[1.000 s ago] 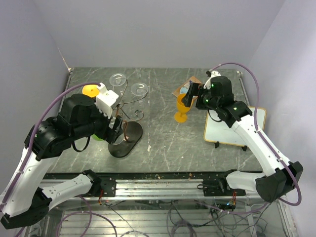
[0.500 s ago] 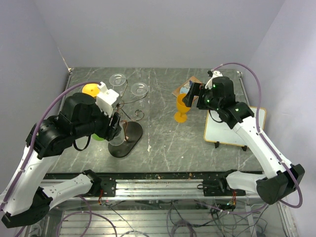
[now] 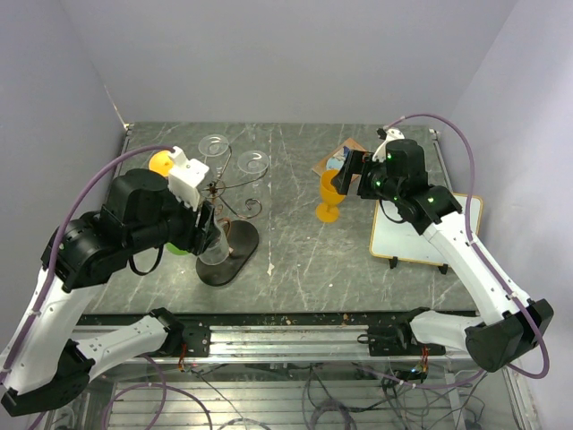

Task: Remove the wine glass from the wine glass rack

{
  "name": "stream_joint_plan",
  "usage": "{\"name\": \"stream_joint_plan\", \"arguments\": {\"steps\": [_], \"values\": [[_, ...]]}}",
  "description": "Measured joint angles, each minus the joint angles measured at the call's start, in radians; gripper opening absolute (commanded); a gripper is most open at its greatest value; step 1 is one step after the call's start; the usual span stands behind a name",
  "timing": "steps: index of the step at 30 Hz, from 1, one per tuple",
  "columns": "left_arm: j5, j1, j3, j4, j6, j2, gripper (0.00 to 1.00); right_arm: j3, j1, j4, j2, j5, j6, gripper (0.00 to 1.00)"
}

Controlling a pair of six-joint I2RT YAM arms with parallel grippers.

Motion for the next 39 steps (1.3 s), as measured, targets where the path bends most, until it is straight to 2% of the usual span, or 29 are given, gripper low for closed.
{"name": "stream_joint_plan", "arguments": {"steps": [7, 11, 17, 24, 27, 39], "values": [[0.009, 0.000, 0.006, 0.000, -0.023, -0.002, 0.36, 0.000, 0.000, -0.006, 0.000, 0.002, -0.004, 0.96], [0.018, 0.000, 0.029, 0.000, -0.037, -0.003, 0.29, 0.000, 0.000, -0.007, 0.000, 0.002, -0.005, 0.96], [0.018, 0.000, 0.046, 0.000, -0.047, -0.003, 0.29, 0.000, 0.000, -0.007, 0.001, 0.002, -0.010, 0.97], [0.020, 0.000, 0.049, -0.009, -0.042, -0.003, 0.27, 0.000, -0.002, -0.008, 0.013, 0.006, -0.021, 0.97], [0.020, 0.000, 0.049, -0.015, -0.031, -0.010, 0.22, 0.000, -0.002, -0.009, 0.019, 0.005, -0.024, 0.97], [0.019, 0.000, 0.049, -0.027, -0.002, -0.026, 0.18, 0.001, -0.005, -0.011, 0.027, 0.005, -0.026, 0.97]]}}
